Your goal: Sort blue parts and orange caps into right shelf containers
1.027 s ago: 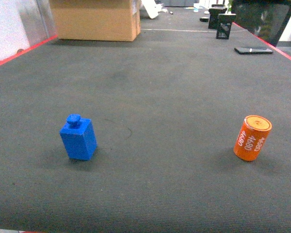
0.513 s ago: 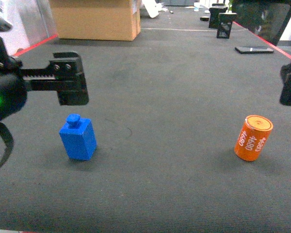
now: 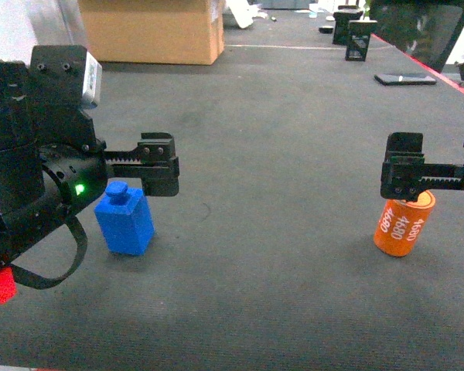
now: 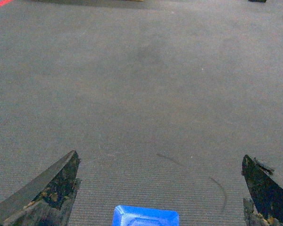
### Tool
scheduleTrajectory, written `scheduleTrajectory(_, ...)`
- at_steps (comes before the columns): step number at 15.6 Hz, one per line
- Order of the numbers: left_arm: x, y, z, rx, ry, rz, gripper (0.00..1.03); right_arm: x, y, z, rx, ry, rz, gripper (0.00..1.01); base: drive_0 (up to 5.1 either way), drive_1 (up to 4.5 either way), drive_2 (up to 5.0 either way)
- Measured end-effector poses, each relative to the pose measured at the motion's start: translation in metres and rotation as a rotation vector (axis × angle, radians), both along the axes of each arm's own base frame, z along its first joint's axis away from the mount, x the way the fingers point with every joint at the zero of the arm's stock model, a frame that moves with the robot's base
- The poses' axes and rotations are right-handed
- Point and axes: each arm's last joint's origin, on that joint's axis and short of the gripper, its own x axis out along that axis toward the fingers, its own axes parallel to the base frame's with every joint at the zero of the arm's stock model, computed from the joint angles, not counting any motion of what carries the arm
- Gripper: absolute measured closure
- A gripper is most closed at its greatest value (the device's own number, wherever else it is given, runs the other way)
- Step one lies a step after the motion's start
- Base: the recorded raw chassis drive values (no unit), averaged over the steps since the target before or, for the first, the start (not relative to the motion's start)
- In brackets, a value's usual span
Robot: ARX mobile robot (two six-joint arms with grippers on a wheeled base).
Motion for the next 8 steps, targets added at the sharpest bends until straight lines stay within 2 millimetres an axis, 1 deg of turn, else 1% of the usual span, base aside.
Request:
scheduleTrajectory(4,0.006,0.003,-0.020,0.014,0.050,0.006,0.05,0.006,0.001,-0.017,0.000,0.041,0.001,0.03,0.0,0.00,0.0)
scheduleTrajectory(5,0.007,0.003,-0.037,0.023,0.098,-0.011,0.05,0.006,0.001,-0.028,0.002,0.066,-0.002,0.03,0.0,0.00,0.0)
scheduleTrajectory(8,0.008,0.002,-0.049,0.034,0.128,-0.011,0.05,0.007,0.001,-0.042,0.003,0.100,-0.006,0.03,0.0,0.00,0.0)
